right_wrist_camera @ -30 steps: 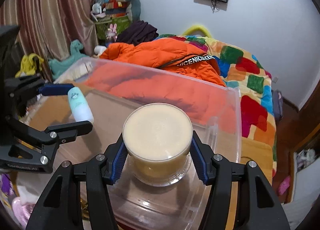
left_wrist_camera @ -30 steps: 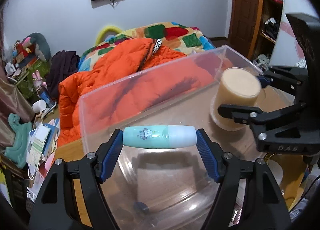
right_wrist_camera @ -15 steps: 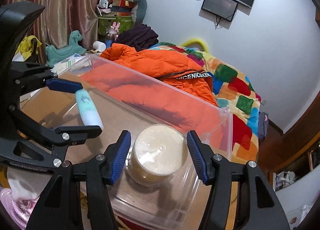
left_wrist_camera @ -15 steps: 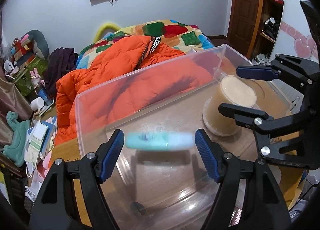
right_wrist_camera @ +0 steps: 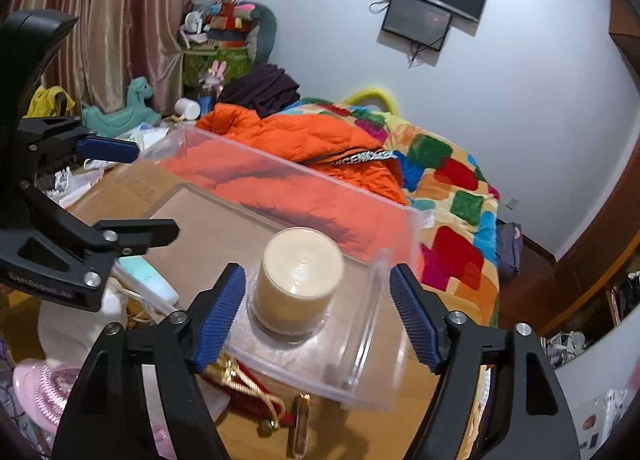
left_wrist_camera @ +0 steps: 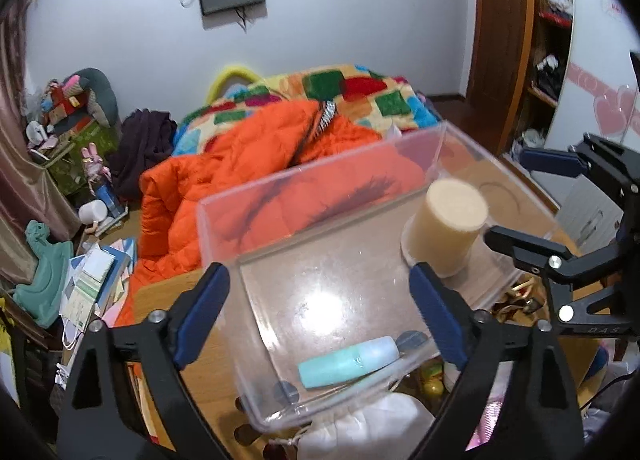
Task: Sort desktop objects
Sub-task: 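Lower both held items into the clear box and open both grippers, then grasp the white drawstring pouch with the left gripper while the right gripper grasps the gold stick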
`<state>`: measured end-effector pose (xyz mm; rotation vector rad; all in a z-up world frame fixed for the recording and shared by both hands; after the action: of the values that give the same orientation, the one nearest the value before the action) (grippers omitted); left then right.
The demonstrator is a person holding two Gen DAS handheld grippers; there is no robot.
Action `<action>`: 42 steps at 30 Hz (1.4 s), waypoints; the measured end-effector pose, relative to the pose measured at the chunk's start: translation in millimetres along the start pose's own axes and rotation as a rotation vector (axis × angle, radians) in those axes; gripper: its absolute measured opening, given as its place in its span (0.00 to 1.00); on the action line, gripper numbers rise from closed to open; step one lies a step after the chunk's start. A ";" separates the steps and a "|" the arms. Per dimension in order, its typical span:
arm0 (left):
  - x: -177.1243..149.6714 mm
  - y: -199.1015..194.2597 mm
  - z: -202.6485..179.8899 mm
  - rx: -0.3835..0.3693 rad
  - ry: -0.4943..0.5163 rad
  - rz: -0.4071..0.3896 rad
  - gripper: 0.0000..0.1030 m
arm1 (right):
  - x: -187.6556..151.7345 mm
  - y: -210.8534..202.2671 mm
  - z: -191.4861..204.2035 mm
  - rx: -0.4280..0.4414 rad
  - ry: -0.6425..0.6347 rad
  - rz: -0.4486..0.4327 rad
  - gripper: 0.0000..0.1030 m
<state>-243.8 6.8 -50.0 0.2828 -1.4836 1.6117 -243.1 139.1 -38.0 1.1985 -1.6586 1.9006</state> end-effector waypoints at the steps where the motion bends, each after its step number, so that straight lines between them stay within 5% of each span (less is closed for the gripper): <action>1: 0.6 -5.5 0.3 0.008 -0.001 -0.010 0.92 | 0.9 -5.3 -1.9 -0.001 0.006 -0.010 0.74; 14: -8.6 -78.1 -0.9 0.036 -0.065 -0.107 0.95 | -0.4 -80.4 -11.2 0.030 0.103 -0.132 0.83; 22: -35.1 -86.8 -4.8 0.061 -0.083 -0.071 0.95 | -16.8 -98.9 -18.9 0.028 0.136 -0.145 0.84; 34: -93.8 -52.4 -26.2 -0.081 -0.166 0.063 0.95 | -63.2 -77.1 -35.8 0.015 0.162 -0.059 0.84; 42: -91.1 -28.1 -39.7 -0.174 -0.237 0.106 0.95 | -97.2 -47.3 -40.8 0.017 0.184 0.033 0.84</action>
<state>-156.1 -2.5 -103.8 0.3094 -1.8357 1.5611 -166.9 214.6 -81.0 0.9748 -1.5763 1.9834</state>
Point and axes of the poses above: each gripper's, at about its wrist camera, not at the fingertips, and y roughly the way its jaws point, z to its left, x to its top, the point moved 7 cm from there along y, roughly the way its jaws point, and after that the axes turned 15 degrees about y, right-handed, at the moved point
